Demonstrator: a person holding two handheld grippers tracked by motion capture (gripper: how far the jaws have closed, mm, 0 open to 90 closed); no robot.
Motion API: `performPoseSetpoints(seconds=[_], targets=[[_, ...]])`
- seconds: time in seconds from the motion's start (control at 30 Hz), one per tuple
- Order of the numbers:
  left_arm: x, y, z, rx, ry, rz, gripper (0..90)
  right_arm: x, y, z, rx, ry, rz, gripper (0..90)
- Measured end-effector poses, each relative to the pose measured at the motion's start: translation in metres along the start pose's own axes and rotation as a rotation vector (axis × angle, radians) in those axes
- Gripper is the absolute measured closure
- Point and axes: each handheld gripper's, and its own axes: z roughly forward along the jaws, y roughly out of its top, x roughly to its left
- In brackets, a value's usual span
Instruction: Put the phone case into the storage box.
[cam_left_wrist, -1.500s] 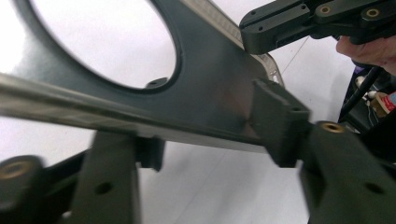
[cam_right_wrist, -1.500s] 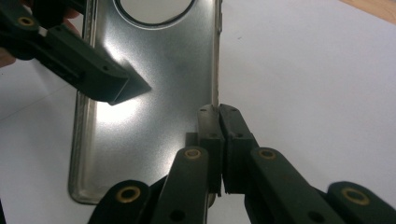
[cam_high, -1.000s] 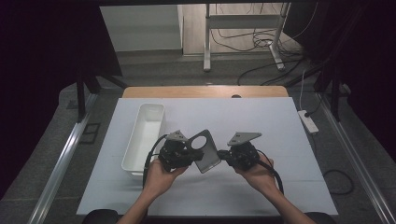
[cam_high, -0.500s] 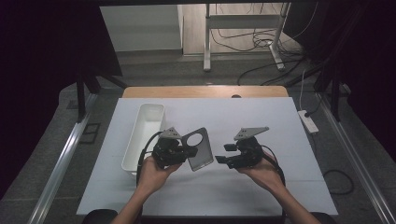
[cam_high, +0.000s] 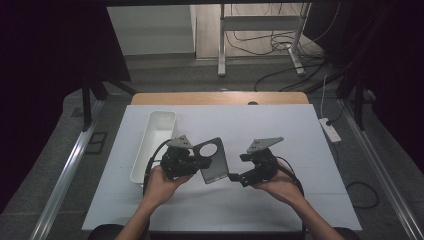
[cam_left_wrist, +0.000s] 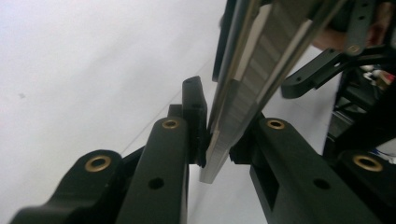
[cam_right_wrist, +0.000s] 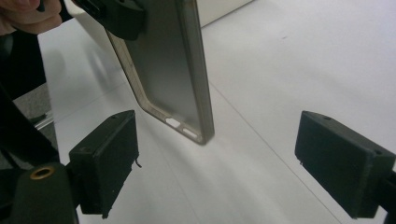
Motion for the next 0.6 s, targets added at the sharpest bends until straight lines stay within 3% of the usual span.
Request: performPoseSetpoints(seconds=[0.27,0.5,0.6], targets=[[-0.014,0.006,0.005,0.009,-0.065,0.059,79.7,0.008,0.001,0.008,0.028,0.053,-0.042,26.0],[-0.021,0.008,0.010,0.009,-0.116,0.072,79.5,0.016,0.002,0.009,0.031,0.116,-0.092,58.3],[-0.017,0.006,0.009,0.003,-0.130,0.074,79.4,0.020,0.003,0.007,0.027,0.123,-0.145,69.1]])
